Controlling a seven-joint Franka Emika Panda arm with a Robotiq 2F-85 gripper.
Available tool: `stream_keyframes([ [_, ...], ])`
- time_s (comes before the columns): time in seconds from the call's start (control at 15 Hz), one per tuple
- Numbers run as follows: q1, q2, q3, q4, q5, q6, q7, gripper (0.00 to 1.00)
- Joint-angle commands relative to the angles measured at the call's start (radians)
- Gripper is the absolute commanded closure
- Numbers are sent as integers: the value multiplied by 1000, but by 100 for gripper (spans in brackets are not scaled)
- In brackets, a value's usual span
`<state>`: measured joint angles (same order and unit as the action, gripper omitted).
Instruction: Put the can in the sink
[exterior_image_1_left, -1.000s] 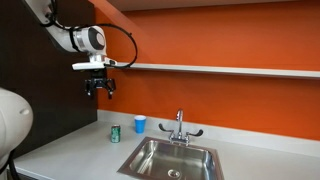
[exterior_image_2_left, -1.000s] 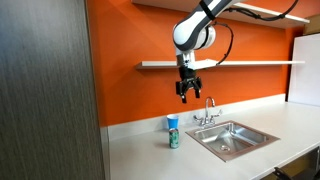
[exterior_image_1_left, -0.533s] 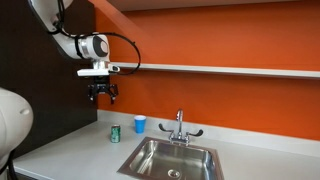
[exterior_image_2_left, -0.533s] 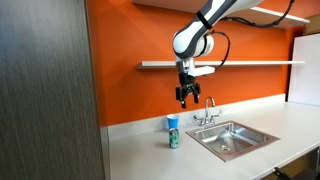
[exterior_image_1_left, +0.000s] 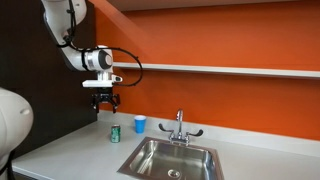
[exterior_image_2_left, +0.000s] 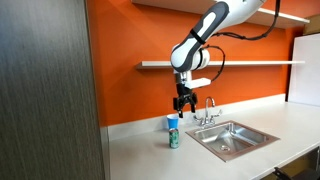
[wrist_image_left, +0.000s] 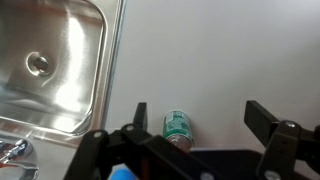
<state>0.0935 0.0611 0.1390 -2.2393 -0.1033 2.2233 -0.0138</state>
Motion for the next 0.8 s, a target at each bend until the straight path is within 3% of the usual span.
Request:
stream_keyframes([
  [0.0, 15, 62, -7, 39, -19, 20, 1, 0],
  [0.73, 45, 233, -13, 116, -25, 89, 3, 0],
])
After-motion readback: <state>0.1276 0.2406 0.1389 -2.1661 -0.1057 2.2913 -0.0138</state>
